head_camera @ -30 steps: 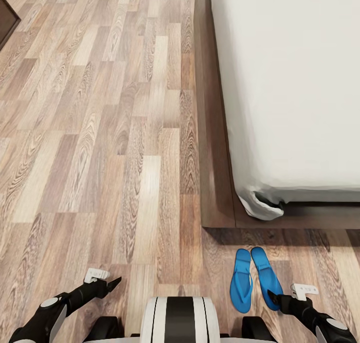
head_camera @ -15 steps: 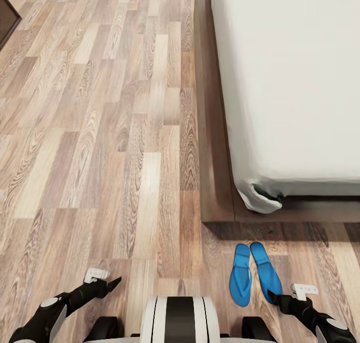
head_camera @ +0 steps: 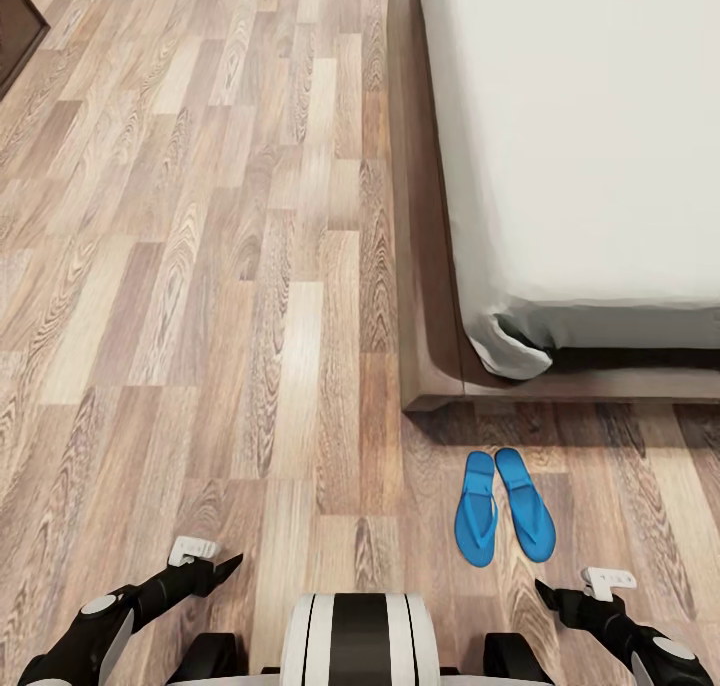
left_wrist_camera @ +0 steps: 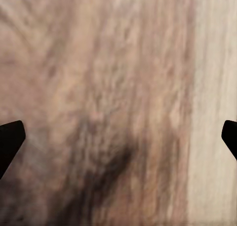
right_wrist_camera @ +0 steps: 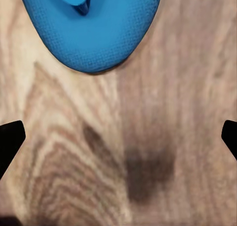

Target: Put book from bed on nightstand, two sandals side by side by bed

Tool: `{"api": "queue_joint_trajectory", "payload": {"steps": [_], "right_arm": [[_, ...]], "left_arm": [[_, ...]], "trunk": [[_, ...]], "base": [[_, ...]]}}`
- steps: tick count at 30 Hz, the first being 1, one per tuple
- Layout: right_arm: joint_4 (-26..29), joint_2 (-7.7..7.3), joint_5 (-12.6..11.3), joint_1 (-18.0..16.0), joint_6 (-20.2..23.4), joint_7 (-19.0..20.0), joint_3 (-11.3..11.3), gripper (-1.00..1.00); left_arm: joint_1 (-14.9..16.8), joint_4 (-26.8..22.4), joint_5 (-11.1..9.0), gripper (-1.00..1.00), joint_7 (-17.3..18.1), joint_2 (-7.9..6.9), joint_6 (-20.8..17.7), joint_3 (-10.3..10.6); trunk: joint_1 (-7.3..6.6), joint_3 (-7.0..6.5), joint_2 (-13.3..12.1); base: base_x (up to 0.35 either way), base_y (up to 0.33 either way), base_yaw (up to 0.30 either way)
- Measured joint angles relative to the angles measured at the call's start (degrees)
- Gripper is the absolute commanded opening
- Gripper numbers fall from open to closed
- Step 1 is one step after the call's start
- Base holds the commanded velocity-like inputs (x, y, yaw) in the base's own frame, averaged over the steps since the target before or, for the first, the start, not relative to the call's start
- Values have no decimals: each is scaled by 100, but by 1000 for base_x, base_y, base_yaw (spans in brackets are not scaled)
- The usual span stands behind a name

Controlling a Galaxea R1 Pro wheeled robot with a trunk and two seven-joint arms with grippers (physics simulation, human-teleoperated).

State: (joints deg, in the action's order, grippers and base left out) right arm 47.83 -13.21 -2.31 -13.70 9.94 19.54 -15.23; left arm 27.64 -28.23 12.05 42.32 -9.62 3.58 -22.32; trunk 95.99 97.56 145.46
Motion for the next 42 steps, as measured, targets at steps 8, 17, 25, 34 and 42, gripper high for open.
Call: {"api": "queue_joint_trajectory", "payload": {"steps": [8, 17, 25, 34, 42], "right_arm": [[0, -13, 0, 0, -32, 44, -12, 100], [-51, -64, -7, 5, -45, 72, -44, 100], [-94, -67, -2, 17, -59, 70, -42, 100], [-104, -70, 0, 62, -69, 67, -42, 100], [-243, -74, -4, 78, -374, 67, -47, 100]], "left_arm": [[-2, 20, -6, 100, 0, 0, 0, -1], [0, 72, -9, 100, 16, 0, 0, -4], [0, 66, -10, 100, 12, 0, -4, -4], [0, 70, -3, 100, 9, 0, -8, -4], [0, 60, -3, 100, 24, -4, -4, -10]], "trunk": [[0, 0, 0], [0, 0, 0], [-16, -132, -8], [-39, -332, -20], [-60, -509, -31]], "base": [[-3, 0, 0], [0, 0, 0], [0, 0, 0], [0, 0, 0], [0, 0, 0]]}}
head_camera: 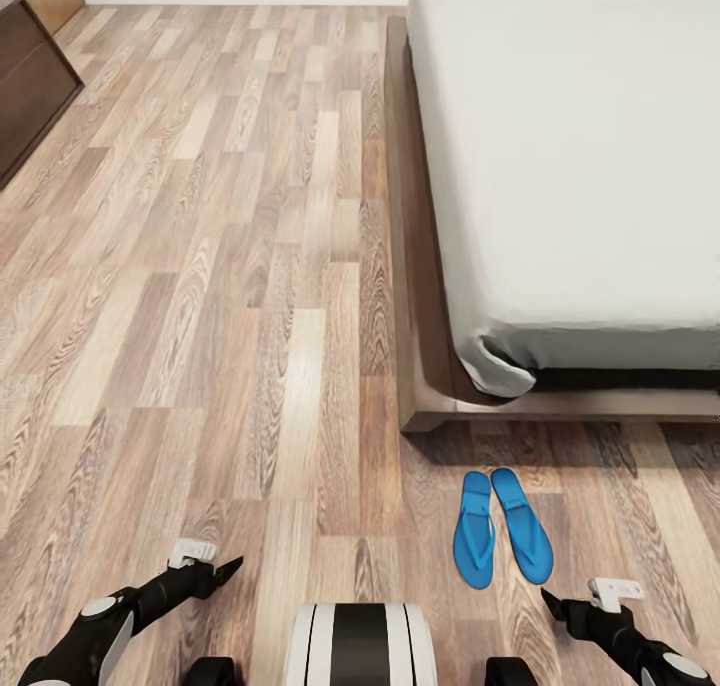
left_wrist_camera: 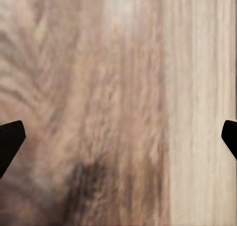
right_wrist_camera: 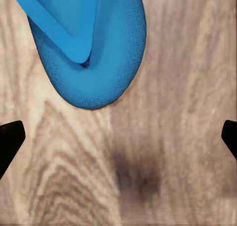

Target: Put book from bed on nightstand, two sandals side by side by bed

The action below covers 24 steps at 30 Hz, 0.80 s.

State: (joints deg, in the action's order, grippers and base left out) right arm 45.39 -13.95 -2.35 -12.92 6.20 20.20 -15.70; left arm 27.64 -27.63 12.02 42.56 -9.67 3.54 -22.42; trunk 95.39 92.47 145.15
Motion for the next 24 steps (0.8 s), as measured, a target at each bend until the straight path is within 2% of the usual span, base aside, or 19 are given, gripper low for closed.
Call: {"api": "queue_joint_trajectory", "payload": {"steps": [5, 11, 14, 19, 24], "right_arm": [[-824, -7, 4, 2, -380, -4, 1, 100], [-1684, -10, 13, 4, -1153, -8, 14, 100], [-1782, -12, 12, 4, -1280, 108, 14, 100], [-1810, -12, 4, 4, -1325, 935, 7, 100], [-1812, -12, 7, 4, -1329, 1123, 4, 100]], "left_arm": [[0, 11, -2, 100, -7, -14, -2, -8], [-21, 47, -5, 100, 4, -92, 10, -23], [-50, 87, -6, 100, -2, -146, 12, -23], [-61, 227, -5, 100, -18, -157, 11, -17], [-62, 384, -1, 100, -28, -58, 12, -2]], "trunk": [[-13, -111, -7], [-28, -243, -15], [-36, -310, -19], [-49, -421, -25], [-62, -532, -32]], "base": [[0, 0, 0], [0, 0, 0], [0, 0, 0], [0, 0, 0], [0, 0, 0]]}}
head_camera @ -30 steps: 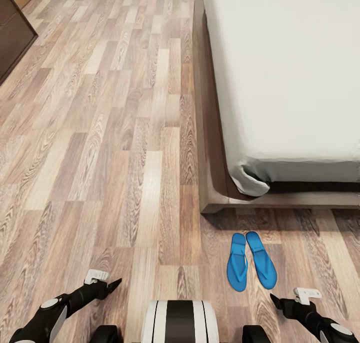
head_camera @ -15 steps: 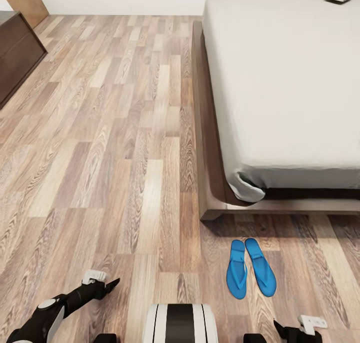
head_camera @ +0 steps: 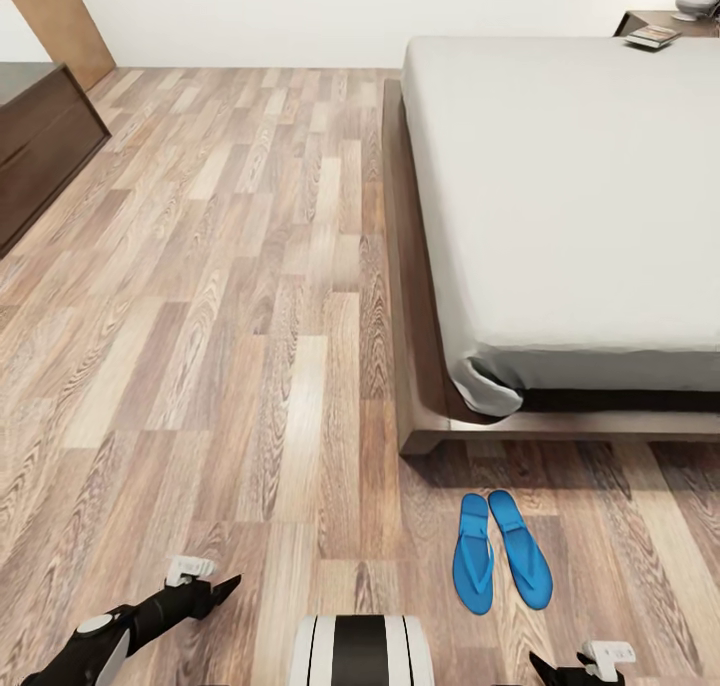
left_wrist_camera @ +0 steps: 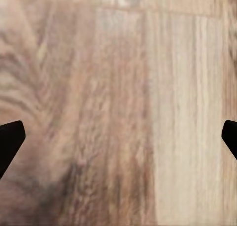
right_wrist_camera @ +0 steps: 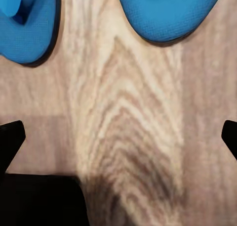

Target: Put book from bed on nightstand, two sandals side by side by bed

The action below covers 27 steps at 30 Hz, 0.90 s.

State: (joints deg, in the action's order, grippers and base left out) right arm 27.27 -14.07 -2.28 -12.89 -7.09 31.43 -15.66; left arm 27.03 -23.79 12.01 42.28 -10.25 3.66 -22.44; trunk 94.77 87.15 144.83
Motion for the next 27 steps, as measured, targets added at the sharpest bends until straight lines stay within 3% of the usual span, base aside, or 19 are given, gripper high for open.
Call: {"api": "queue_joint_trajectory", "payload": {"steps": [7, 27], "right_arm": [[5, -1, -3, 0, -2, 30, -3, 100], [5, -5, -4, 0, -9, 23, -11, 100]], "left_arm": [[0, 92, 4, 100, -1, 94, 1, 0], [0, 133, -6, 100, 3, 86, 131, -20]], "trunk": [[-18, -155, -9], [-70, -599, -36]], "base": [[0, 0, 0], [0, 0, 0]]}}
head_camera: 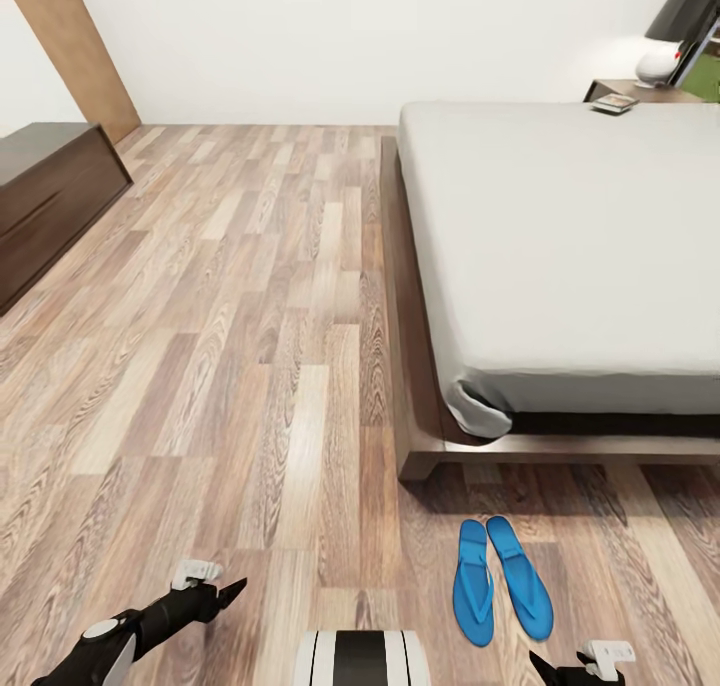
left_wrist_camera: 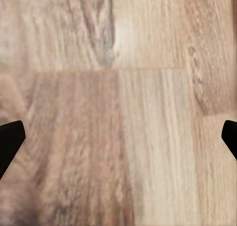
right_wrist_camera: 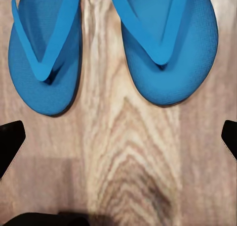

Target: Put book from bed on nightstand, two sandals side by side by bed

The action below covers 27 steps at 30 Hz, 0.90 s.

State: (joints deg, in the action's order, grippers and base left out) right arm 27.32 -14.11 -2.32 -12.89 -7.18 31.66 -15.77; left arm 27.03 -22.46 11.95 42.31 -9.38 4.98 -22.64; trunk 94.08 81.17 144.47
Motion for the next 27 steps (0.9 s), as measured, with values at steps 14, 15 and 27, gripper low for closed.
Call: {"api": "queue_joint_trajectory", "payload": {"steps": [14, 15, 27], "right_arm": [[1, -127, 0, 0, 0, 0, -2, 100], [0, -131, 0, 0, 0, 0, -1, 100], [0, -137, 0, 0, -97, -8, 0, 100]], "left_arm": [[0, -7, 0, 100, 0, -22, 7, -1], [0, -11, 0, 100, 0, -22, 7, -1], [0, -8, 0, 100, 0, -19, 7, 0]], "trunk": [[-36, -310, -19], [-39, -333, -20], [-70, -599, -36]], "base": [[0, 0, 0], [0, 0, 0], [0, 0, 0]]}}
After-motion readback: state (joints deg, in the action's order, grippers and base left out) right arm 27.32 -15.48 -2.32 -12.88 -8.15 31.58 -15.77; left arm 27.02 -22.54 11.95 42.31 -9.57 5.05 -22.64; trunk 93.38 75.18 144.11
